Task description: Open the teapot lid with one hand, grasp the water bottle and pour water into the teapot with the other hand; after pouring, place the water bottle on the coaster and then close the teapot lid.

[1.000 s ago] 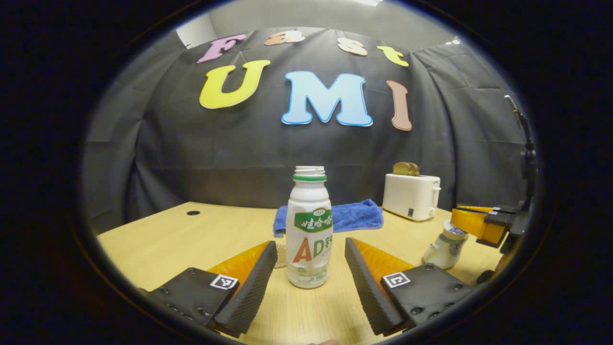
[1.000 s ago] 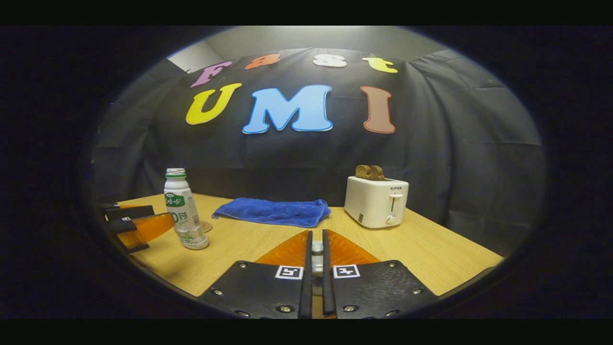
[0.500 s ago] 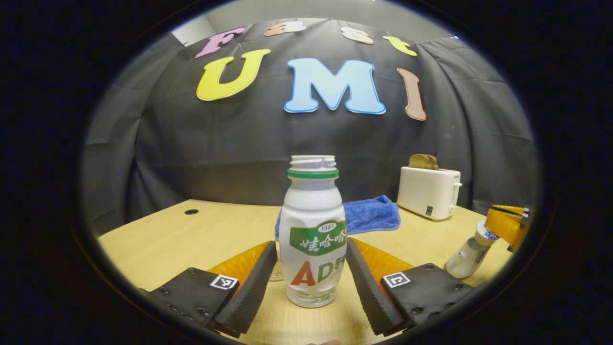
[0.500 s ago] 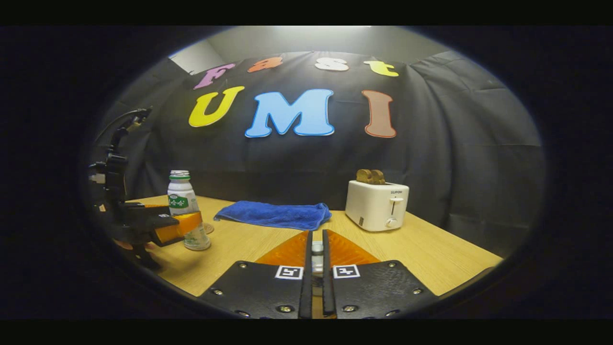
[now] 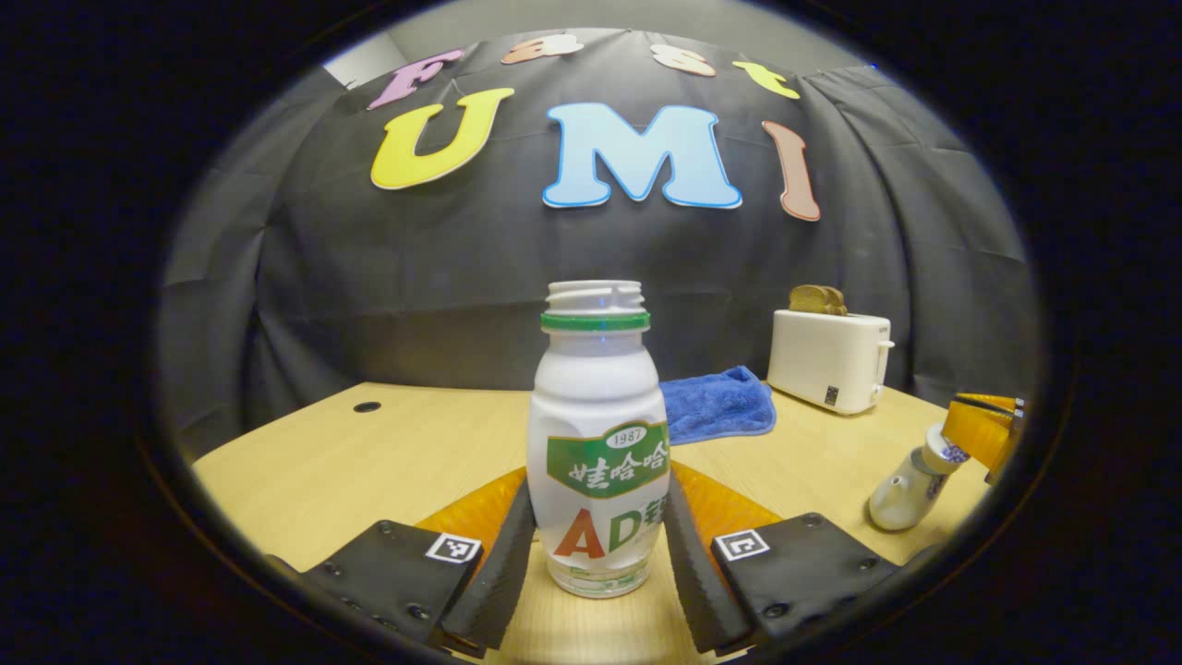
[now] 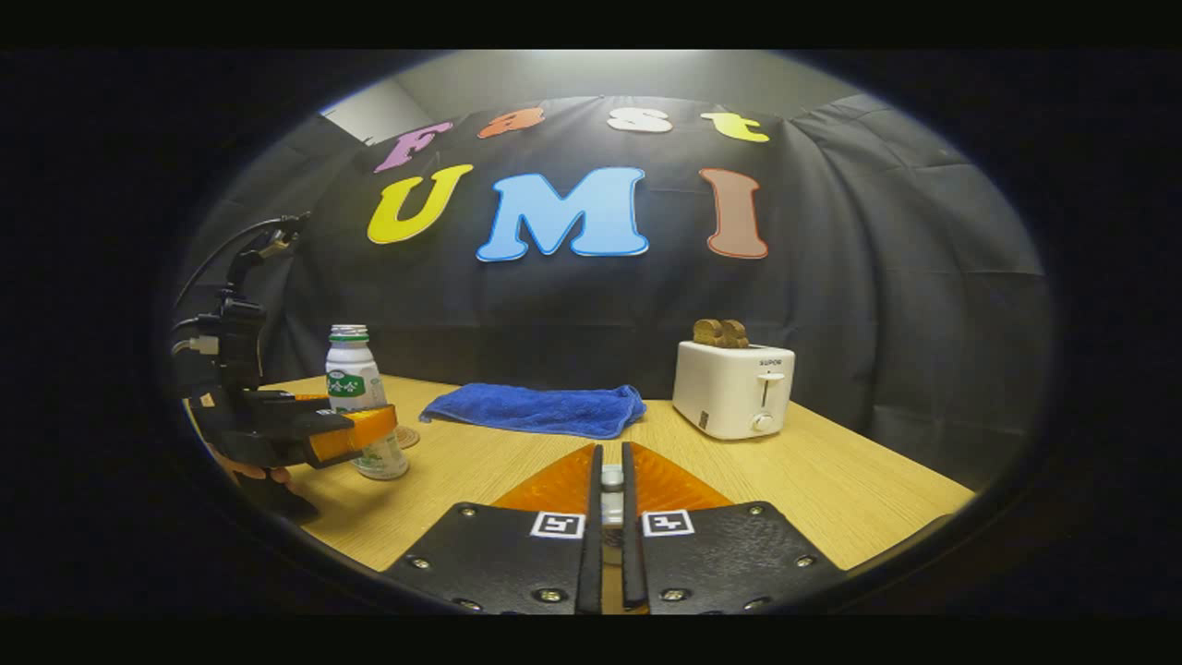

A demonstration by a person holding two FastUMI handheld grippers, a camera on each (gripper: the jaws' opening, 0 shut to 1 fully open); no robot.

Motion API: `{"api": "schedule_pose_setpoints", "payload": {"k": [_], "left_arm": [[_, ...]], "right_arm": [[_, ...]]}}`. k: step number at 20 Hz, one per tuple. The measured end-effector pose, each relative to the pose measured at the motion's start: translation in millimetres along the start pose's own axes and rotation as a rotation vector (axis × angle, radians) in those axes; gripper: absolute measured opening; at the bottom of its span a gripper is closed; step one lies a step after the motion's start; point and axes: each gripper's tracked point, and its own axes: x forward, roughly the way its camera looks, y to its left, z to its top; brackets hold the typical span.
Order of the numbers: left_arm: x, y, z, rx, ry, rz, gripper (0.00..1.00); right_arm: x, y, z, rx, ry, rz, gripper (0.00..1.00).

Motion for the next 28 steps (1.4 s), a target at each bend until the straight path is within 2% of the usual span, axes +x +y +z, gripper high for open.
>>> {"api": "schedule_pose_setpoints", "payload": {"k": [1, 2, 3, 4, 5, 6, 7, 8, 9, 11, 12, 13, 14, 17, 18, 20, 23, 24, 25, 26, 27, 28], "left_arm": [[-2, 0, 1, 0.008, 0.002, -0.006, 0.72], [-5, 0, 4, 0.019, 0.003, -0.012, 0.77], [-8, 0, 5, 0.03, 0.001, -0.017, 0.77], [-12, -2, 9, 0.046, -0.001, -0.025, 0.77], [-14, -4, 11, 0.069, -0.002, -0.031, 0.77], [-17, -6, 14, 0.103, -0.005, -0.035, 0.72], [-20, -7, 17, 0.144, -0.01, -0.036, 0.72], [-24, -7, 21, 0.186, -0.019, -0.035, 0.82], [-26, -10, 24, 0.226, -0.028, -0.038, 0.79], [-32, -19, 25, 0.289, -0.035, -0.055, 0.72], [-35, -26, 26, 0.317, -0.039, -0.072, 0.82], [-37, -32, 25, 0.346, -0.046, -0.083, 0.72], [-39, -36, 25, 0.372, -0.048, -0.086, 0.82], [-41, -49, 22, 0.432, -0.05, -0.102, 0.82], [-42, -53, 23, 0.451, -0.052, -0.104, 0.82], [-43, -59, 23, 0.499, -0.057, -0.105, 0.82], [-40, -68, 23, 0.592, -0.066, -0.106, 0.82], [-39, -73, 23, 0.629, -0.07, -0.105, 0.82], [-37, -77, 23, 0.666, -0.075, -0.105, 0.82], [-36, -81, 22, 0.707, -0.078, -0.105, 0.82], [-34, -85, 20, 0.751, -0.08, -0.106, 0.82], [-33, -91, 19, 0.8, -0.081, -0.114, 0.71]], "right_arm": [[-2, 1, 2, 0.001, -0.003, 0.001, 0.25], [-5, 2, 4, 0.001, -0.007, 0.004, 0.25], [-9, 3, 7, -0.006, -0.011, 0.006, 0.08], [-15, 4, 8, -0.014, -0.014, 0.006, 0.08], [-23, 4, 7, -0.017, -0.013, 0.009, 0.25], [-32, 4, 4, -0.016, -0.003, 0.013, 0.0], [-41, 3, 2, -0.004, 0.008, 0.015, 0.0], [-50, 2, -1, 0.011, 0.019, 0.018, 0.08], [-60, -1, -5, 0.021, 0.027, 0.015, 0.0], [-78, -7, -10, 0.02, 0.035, -0.003, 0.0], [-86, -10, -12, 0.015, 0.039, -0.009, 0.0], [-94, -14, -13, 0.013, 0.039, -0.019, 0.0], [-101, -17, -12, 0.012, 0.037, -0.025, 0.0], [-114, -20, -15, 0.005, 0.046, -0.032, 0.0], [-117, -21, -15, 0.007, 0.047, -0.033, 0.08], [-124, -23, -17, 0.014, 0.044, -0.039, 0.0], [-134, -24, -20, 0.032, 0.036, -0.041, 0.0], [-139, -25, -21, 0.036, 0.032, -0.043, 0.08], [-142, -26, -21, 0.039, 0.028, -0.049, 0.0], [-145, -29, -22, 0.041, 0.028, -0.055, 0.0], [-148, -30, -24, 0.045, 0.03, -0.059, 0.08], [-151, -32, -26, 0.051, 0.035, -0.06, 0.08]]}}
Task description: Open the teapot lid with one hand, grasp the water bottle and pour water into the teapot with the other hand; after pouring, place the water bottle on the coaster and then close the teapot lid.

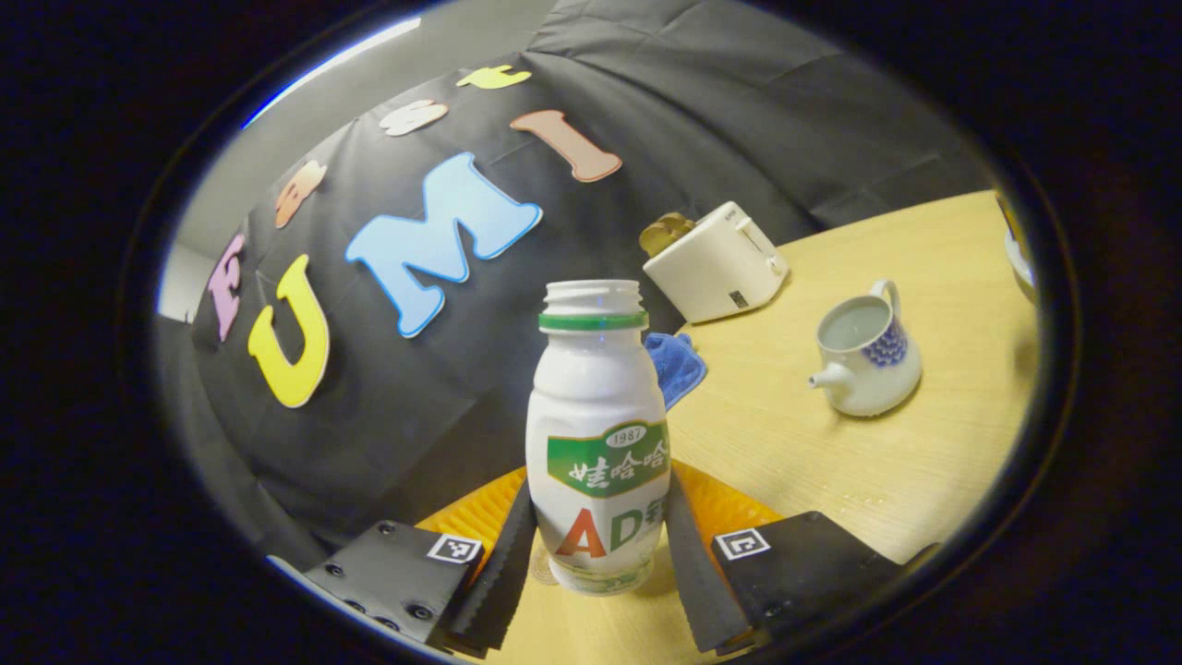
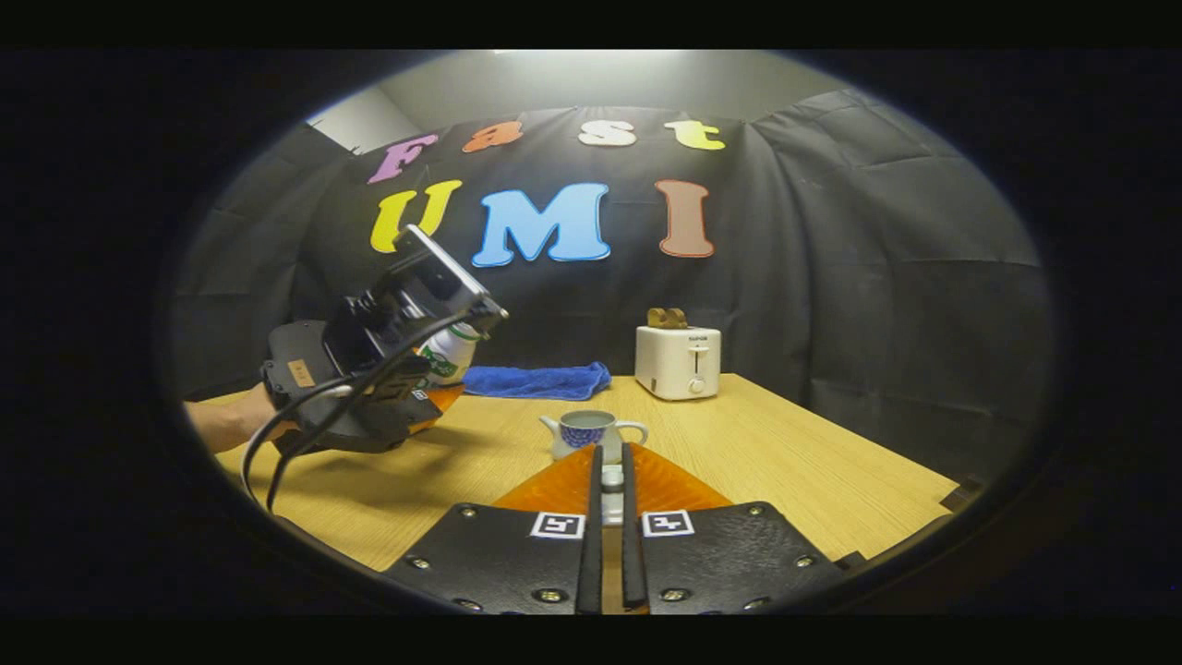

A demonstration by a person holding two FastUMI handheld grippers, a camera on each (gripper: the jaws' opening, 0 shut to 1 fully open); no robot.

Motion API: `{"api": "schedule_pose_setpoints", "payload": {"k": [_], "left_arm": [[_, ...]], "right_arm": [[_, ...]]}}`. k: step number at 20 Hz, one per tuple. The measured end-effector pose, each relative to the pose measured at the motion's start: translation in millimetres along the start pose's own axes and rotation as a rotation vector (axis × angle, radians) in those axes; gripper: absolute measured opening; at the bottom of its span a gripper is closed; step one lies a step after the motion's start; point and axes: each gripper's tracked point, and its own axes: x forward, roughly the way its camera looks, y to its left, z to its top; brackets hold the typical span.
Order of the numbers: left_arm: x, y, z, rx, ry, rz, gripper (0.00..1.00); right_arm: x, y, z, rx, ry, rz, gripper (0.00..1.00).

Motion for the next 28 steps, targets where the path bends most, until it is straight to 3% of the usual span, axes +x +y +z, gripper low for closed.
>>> {"api": "schedule_pose_setpoints", "payload": {"k": [1, 2, 5, 6, 7, 8, 10, 11, 12, 14, 15, 16, 17, 18, 19, 20, 21, 22, 23, 24, 25, 28], "left_arm": [[2, -4, 3, 0.051, -0.006, -0.016, 0.71], [4, -9, 6, 0.098, -0.01, -0.022, 0.83], [6, -19, 8, 0.17, -0.011, -0.042, 0.73], [7, -24, 10, 0.19, -0.009, -0.05, 0.7], [9, -26, 10, 0.217, -0.005, -0.055, 0.7], [12, -29, 10, 0.254, -0.001, -0.058, 0.74], [14, -34, 13, 0.31, -0.004, -0.067, 0.83], [14, -37, 15, 0.329, -0.004, -0.076, 0.83], [15, -41, 17, 0.349, -0.006, -0.085, 0.7], [16, -40, 20, 0.403, -0.005, -0.082, 0.7], [17, -39, 22, 0.437, -0.007, -0.075, 0.82], [16, -38, 26, 0.469, -0.009, -0.071, 0.82], [18, -40, 28, 0.497, -0.014, -0.072, 0.82], [19, -41, 33, 0.524, -0.027, -0.068, 0.82], [20, -40, 36, 0.55, -0.033, -0.065, 0.82], [21, -40, 39, 0.572, -0.041, -0.065, 0.82], [22, -41, 41, 0.588, -0.045, -0.068, 0.83], [22, -43, 42, 0.601, -0.045, -0.075, 0.7], [22, -45, 42, 0.613, -0.045, -0.079, 0.7], [21, -47, 44, 0.634, -0.053, -0.086, 0.74], [19, -46, 43, 0.661, -0.053, -0.085, 0.78], [19, -46, 44, 0.695, -0.053, -0.079, 0.83]], "right_arm": [[-3, -2, -2, 0.007, 0.004, -0.001, 0.08], [-6, -2, -3, 0.012, 0.006, 0.001, 0.08], [-12, -3, -1, 0.029, -0.017, 0.004, 0.08], [-13, -3, -1, 0.027, -0.019, 0.004, 0.0], [-14, -2, -2, 0.025, -0.019, 0.006, 0.0], [-15, -2, -3, 0.024, -0.018, 0.008, 0.08], [-16, -2, -3, 0.027, -0.016, 0.013, 0.08], [-16, -2, -4, 0.031, -0.017, 0.013, 0.08], [-17, -3, -3, 0.035, -0.02, 0.011, 0.25], [-16, -2, -4, 0.043, -0.022, 0.019, 0.08], [-16, -4, -5, 0.045, -0.024, 0.017, 0.0], [-17, -4, -5, 0.049, -0.024, 0.017, 0.0], [-17, -5, -5, 0.053, -0.025, 0.017, 0.08], [-16, -6, -5, 0.055, -0.025, 0.017, 0.25], [-17, -6, -6, 0.056, -0.024, 0.017, 0.08], [-17, -7, -5, 0.059, -0.029, 0.015, 0.0], [-18, -7, -4, 0.06, -0.035, 0.015, 0.0], [-19, -8, -2, 0.059, -0.04, 0.015, 0.0], [-19, -8, -2, 0.058, -0.042, 0.015, 0.0], [-18, -8, -2, 0.055, -0.041, 0.016, 0.0], [-18, -8, -2, 0.051, -0.04, 0.018, 0.08], [-19, -7, 2, 0.056, -0.048, 0.03, 0.08]]}}
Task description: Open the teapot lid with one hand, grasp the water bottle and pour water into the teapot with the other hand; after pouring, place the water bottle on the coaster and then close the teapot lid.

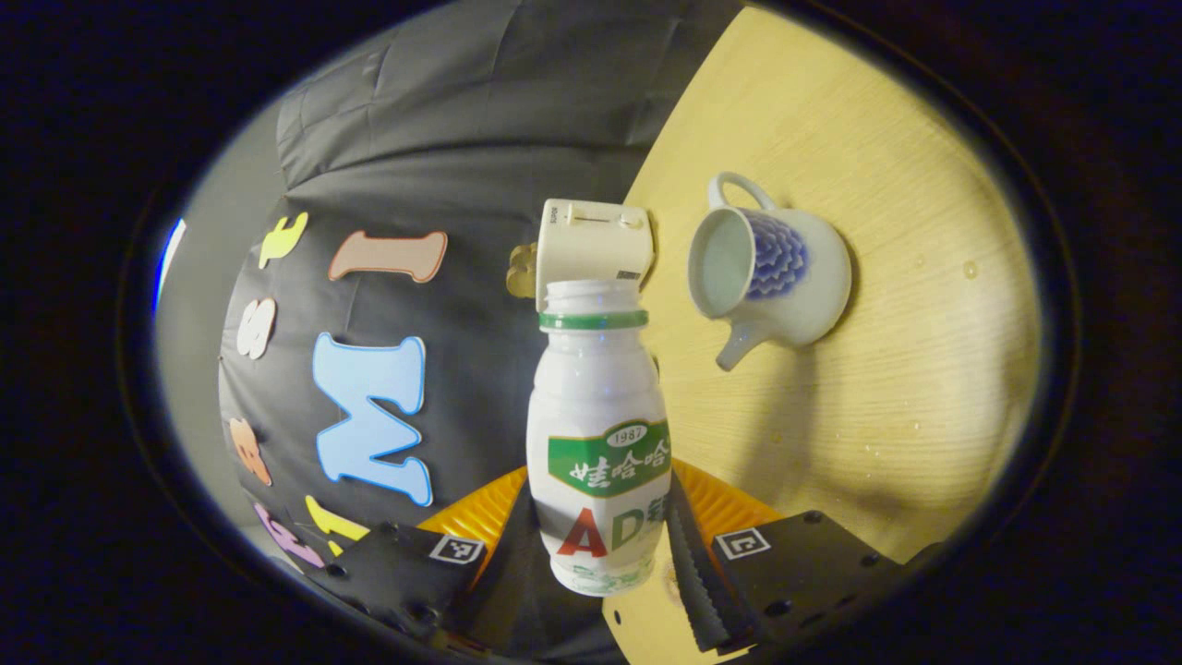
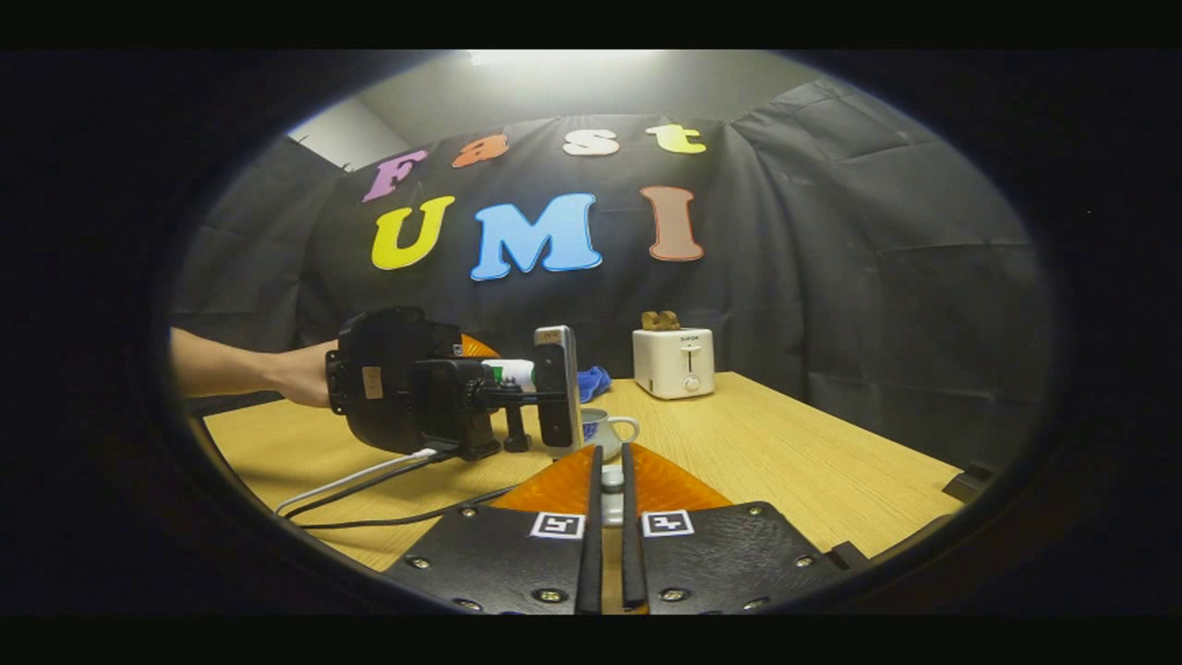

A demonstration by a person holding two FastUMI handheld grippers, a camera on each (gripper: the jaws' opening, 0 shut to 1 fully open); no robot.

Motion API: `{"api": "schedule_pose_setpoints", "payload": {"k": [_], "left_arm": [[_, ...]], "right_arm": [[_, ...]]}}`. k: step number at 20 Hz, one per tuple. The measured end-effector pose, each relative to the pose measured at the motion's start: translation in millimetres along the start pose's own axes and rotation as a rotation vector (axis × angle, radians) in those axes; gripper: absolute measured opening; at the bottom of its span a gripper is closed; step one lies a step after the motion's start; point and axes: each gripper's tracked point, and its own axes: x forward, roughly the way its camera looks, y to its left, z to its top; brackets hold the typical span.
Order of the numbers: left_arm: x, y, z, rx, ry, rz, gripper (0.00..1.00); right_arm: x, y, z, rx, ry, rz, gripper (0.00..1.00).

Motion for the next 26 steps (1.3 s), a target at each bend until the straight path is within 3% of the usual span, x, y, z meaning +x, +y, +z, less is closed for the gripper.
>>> {"api": "schedule_pose_setpoints", "payload": {"k": [1, 3, 4, 5, 6, 7, 8, 9, 10, 11, 13, 22, 25, 26], "left_arm": [[1, 1, -1, 0.004, 0.001, -0.007, 0.83], [-1, 3, 0, 0.032, 0.003, -0.013, 0.7], [-1, 4, 1, 0.048, 0.0, -0.01, 0.83], [-1, 4, 3, 0.062, -0.007, -0.003, 0.83], [-2, 5, 5, 0.08, -0.01, 0.002, 0.83], [-3, 6, 7, 0.097, -0.013, 0.01, 0.82], [-4, 6, 7, 0.116, -0.012, 0.009, 0.76], [-4, 6, 7, 0.13, -0.012, 0.007, 0.82], [-4, 6, 7, 0.14, -0.013, 0.005, 0.76], [-4, 7, 9, 0.149, -0.015, 0.005, 0.83], [-4, 8, 10, 0.17, -0.018, 0.011, 0.7], [-2, 9, 9, 0.232, -0.016, 0.0, 0.83], [-3, 8, 10, 0.241, -0.018, 0.003, 0.83], [-3, 9, 10, 0.242, -0.018, 0.002, 0.76]], "right_arm": [[0, 1, -1, -0.003, 0.0, 0.001, 0.08], [0, 1, -2, -0.005, 0.002, 0.004, 0.08], [-1, 1, -2, -0.003, 0.002, 0.005, 0.08], [-1, 1, -2, 0.0, 0.002, 0.002, 0.08], [-1, 0, -2, 0.002, 0.002, 0.001, 0.0], [-1, -1, -2, 0.003, 0.001, -0.003, 0.08], [-1, -2, -2, 0.003, 0.002, -0.005, 0.08], [-1, -1, -3, 0.004, 0.001, -0.005, 0.08], [-2, -1, -2, 0.004, 0.001, -0.005, 0.08], [-2, -2, -2, 0.003, -0.001, -0.004, 0.08], [-2, -2, -3, 0.001, 0.001, -0.004, 0.08], [-4, -6, -2, 0.02, -0.003, -0.001, 0.08], [-4, -7, -2, 0.024, -0.005, 0.0, 0.08], [-5, -8, -1, 0.025, -0.006, 0.0, 0.08]]}}
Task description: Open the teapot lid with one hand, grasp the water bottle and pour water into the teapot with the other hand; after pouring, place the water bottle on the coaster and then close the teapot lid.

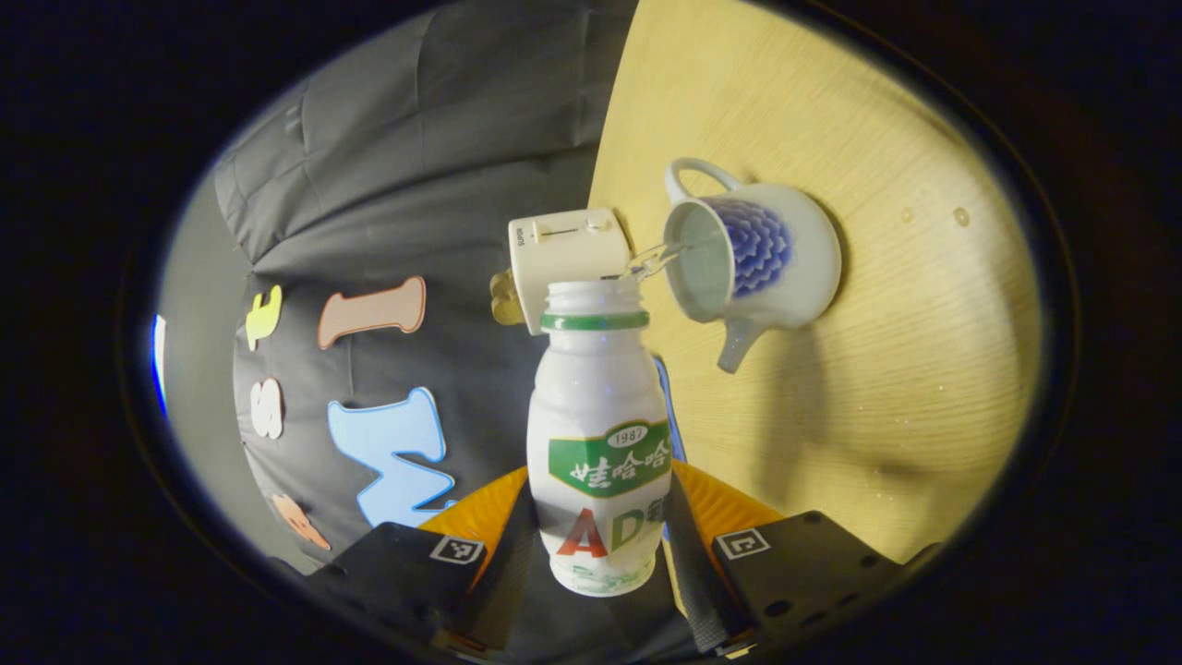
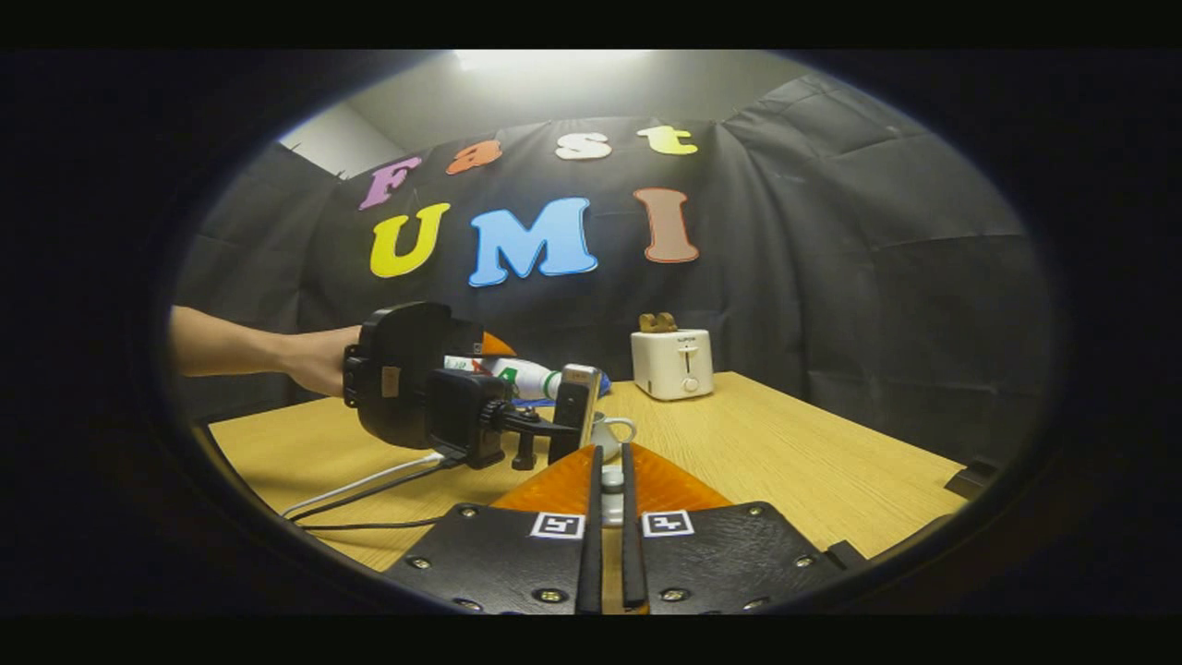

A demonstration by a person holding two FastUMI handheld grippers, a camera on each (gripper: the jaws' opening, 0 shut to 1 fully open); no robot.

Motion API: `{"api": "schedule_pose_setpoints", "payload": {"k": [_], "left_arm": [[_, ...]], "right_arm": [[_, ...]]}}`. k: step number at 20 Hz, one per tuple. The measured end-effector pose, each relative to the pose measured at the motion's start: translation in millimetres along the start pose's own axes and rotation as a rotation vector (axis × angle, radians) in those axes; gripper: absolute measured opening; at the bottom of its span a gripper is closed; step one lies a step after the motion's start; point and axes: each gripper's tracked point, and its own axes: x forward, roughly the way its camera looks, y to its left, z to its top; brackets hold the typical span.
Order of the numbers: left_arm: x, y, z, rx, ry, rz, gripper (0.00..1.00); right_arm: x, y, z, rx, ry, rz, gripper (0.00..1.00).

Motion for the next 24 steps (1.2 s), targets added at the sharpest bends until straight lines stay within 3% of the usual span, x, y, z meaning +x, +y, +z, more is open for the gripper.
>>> {"api": "schedule_pose_setpoints", "payload": {"k": [2, 3, 8, 9, 10, 11, 12, 13, 14, 24], "left_arm": [[-0.4, 0.6, 0.8, 0.003, -0.001, -0.002, 0.76], [-0.6, 0.3, 0.9, 0.007, 0.0, -0.003, 0.83], [0.6, 0.1, -1.3, 0.015, 0.004, -0.001, 0.83], [1.5, 0.0, -0.8, 0.016, 0.004, -0.003, 0.76], [0.5, 0.5, -1.4, 0.02, 0.006, -0.004, 0.83], [0.4, 1.0, -0.7, 0.025, 0.006, -0.003, 0.8], [0.6, 0.5, -1.0, 0.028, 0.007, -0.006, 0.76], [0.4, 0.6, -0.7, 0.032, 0.007, -0.006, 0.79], [0.3, 1.0, -0.2, 0.036, 0.008, -0.005, 0.81], [0.9, 4.3, -0.6, 0.068, 0.01, 0.004, 0.8]], "right_arm": [[-0.1, 0.0, 1.0, 0.0, -0.002, 0.0, 0.08], [0.1, -0.5, -0.1, -0.001, -0.001, -0.001, 0.08], [-0.1, -1.3, -0.6, 0.005, 0.003, -0.002, 0.08], [-0.1, -1.3, -0.8, 0.005, 0.003, -0.002, 0.08], [-0.7, -1.5, -1.1, 0.005, 0.004, -0.002, 0.08], [-0.4, -2.1, -1.8, 0.005, 0.004, -0.003, 0.0], [-1.2, -2.6, -1.5, 0.005, 0.003, -0.003, 0.08], [-1.1, -2.8, -1.9, 0.007, 0.004, -0.004, 0.0], [-1.2, -3.6, -1.8, 0.007, 0.005, -0.005, 0.08], [-1.5, -4.2, -2.2, 0.013, 0.008, -0.004, 0.08]]}}
